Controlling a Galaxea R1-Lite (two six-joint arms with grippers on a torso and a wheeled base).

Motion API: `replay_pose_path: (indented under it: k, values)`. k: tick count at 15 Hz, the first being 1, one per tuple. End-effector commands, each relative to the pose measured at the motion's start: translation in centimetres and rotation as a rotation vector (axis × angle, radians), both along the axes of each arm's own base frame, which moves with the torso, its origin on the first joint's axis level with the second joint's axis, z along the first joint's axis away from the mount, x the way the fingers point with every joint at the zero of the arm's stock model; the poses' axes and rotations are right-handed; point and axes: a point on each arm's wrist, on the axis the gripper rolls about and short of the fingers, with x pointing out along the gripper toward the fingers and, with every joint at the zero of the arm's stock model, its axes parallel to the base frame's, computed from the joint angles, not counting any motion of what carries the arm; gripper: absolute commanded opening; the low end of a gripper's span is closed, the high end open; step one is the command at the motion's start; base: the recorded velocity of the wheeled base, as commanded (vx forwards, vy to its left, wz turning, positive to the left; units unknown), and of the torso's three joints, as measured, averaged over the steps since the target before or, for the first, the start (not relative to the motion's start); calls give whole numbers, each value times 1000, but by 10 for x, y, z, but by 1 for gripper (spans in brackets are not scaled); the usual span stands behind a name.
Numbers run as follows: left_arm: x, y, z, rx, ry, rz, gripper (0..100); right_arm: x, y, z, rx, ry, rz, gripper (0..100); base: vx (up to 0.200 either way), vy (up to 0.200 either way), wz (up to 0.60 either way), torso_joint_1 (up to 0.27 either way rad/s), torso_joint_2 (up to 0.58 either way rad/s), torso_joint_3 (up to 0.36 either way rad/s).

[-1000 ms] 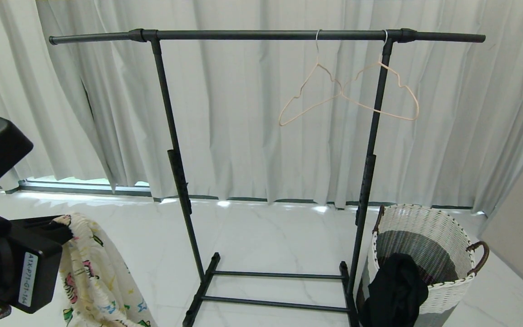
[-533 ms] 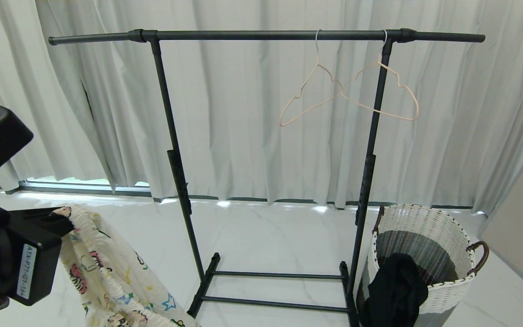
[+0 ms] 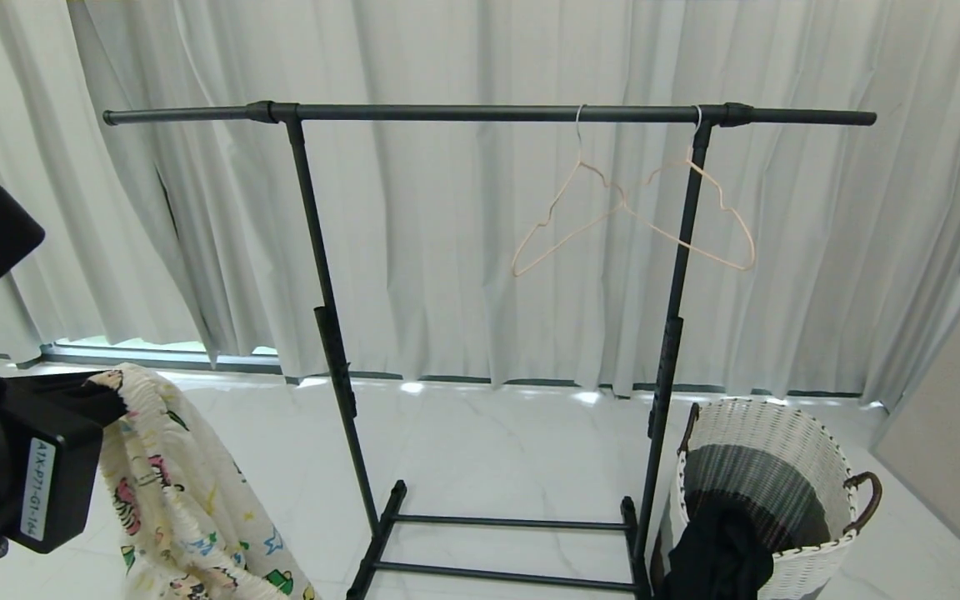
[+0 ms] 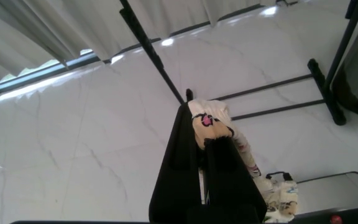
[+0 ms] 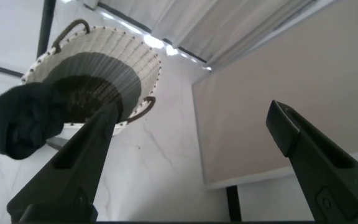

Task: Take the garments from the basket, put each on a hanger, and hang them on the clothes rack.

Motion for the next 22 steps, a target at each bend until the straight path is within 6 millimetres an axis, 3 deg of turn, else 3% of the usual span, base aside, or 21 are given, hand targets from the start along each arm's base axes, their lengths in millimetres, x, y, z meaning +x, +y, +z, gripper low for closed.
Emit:
replay_pose_path:
  k: [1, 17, 22]
  values:
    - [0, 0, 0, 0, -1, 1, 0, 0, 0, -1, 2, 2, 2, 100, 0, 0, 0, 178, -456, -286]
    - [3, -3, 3, 1, -2, 1, 0, -3, 1, 2, 29, -24, 11, 100, 0, 0, 0, 220, -505, -289]
    - [4, -5, 2, 6, 1, 7, 0, 2, 3, 6, 101, -81, 100, 100, 40, 0, 0, 81, -172, -95]
